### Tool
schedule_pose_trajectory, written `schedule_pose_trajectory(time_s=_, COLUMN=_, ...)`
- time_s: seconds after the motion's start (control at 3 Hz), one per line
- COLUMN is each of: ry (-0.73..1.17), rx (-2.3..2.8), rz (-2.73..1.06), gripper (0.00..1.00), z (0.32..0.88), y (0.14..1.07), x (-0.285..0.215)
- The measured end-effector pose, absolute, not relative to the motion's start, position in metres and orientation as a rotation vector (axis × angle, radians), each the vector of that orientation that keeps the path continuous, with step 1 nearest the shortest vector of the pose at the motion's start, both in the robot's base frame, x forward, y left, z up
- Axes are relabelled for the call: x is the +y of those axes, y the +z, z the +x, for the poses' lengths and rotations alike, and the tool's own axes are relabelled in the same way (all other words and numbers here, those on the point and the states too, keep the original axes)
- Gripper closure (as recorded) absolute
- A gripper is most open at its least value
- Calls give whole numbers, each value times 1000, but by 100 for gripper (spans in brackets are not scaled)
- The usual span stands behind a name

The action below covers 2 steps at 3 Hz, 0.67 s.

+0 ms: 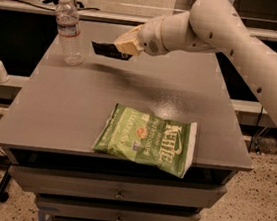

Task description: Move rxbar chocolate near water bottle

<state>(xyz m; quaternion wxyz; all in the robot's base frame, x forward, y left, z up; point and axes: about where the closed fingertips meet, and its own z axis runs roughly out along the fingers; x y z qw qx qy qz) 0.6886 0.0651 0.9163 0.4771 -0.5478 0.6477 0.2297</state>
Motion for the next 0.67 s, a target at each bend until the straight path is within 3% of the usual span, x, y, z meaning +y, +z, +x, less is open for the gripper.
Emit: schedule_pose_trajectory(time_s=0.67, ry=599, rx=1590, rz=-1345, gripper=100, z=687, y=903, x=79)
